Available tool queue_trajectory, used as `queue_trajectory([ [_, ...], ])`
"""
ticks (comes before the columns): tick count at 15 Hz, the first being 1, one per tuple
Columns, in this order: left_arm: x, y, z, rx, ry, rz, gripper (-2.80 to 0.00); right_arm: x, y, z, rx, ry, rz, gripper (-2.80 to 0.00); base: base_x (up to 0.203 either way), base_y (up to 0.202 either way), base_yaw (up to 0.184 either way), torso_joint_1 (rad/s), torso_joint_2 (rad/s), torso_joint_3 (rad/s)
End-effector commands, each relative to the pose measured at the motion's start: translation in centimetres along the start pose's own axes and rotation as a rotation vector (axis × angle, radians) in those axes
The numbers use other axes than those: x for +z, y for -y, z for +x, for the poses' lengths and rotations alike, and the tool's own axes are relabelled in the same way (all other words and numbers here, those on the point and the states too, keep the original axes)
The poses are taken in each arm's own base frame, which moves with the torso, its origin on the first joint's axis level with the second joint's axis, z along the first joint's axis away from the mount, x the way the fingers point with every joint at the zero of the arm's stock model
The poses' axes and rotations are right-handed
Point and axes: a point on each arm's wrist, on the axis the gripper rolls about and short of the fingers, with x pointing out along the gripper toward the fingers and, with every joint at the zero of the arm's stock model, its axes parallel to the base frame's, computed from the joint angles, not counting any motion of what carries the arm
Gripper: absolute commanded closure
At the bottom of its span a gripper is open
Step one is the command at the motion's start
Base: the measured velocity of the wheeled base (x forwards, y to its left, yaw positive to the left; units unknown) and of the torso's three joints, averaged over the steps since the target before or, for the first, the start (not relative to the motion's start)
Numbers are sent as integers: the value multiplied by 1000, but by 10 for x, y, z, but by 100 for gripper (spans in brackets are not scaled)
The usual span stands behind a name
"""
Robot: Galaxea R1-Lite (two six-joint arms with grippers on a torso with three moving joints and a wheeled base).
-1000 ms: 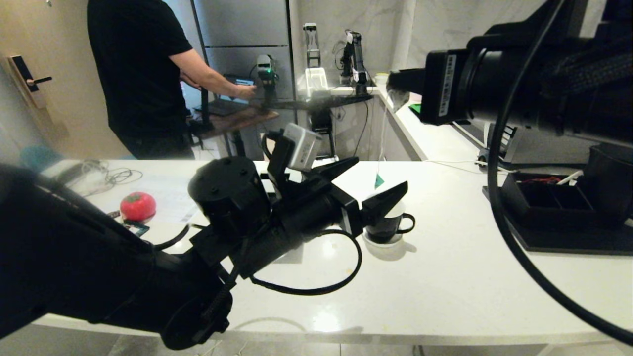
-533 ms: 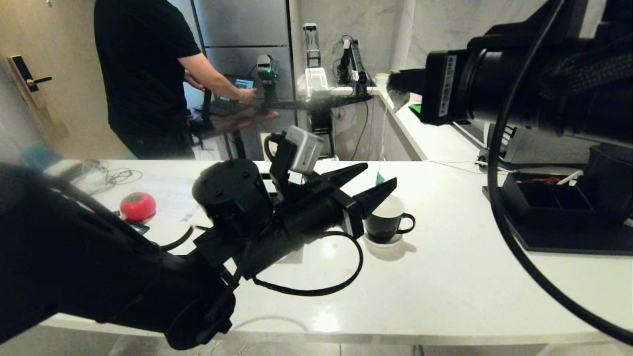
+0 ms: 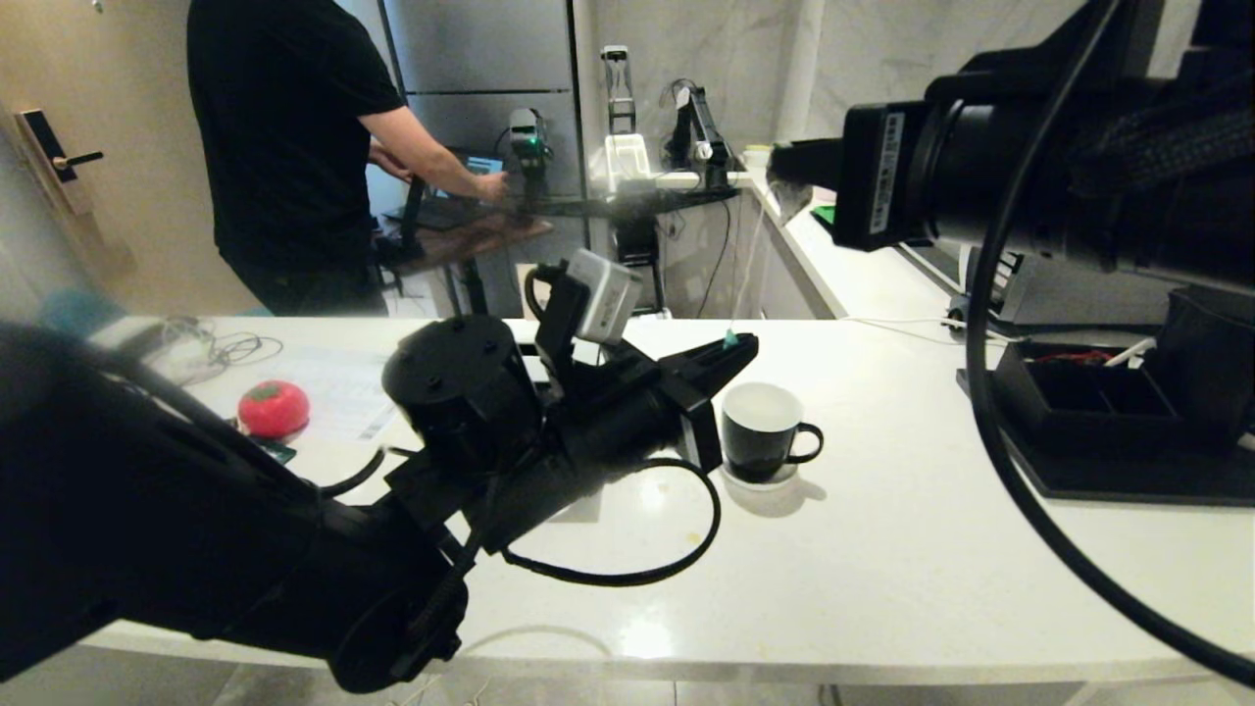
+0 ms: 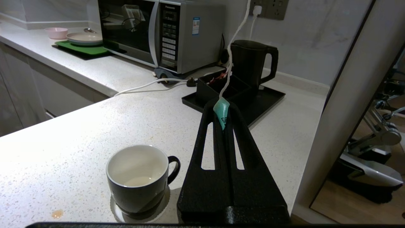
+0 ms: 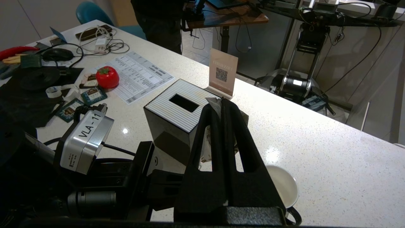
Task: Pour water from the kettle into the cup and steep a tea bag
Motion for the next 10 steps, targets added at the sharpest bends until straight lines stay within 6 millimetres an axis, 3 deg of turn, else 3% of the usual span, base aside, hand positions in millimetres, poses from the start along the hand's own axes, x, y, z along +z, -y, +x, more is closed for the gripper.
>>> queue_trajectory([
  [1,1,0,0,-2,6,0,0,-1,0,0,-1,-2,-1,0,0,0,0,0,0,0],
  [10,5,1,-2,3,29,5,0,-15,0,2,-6,-50,15,0,0,0,0,0,0,0],
])
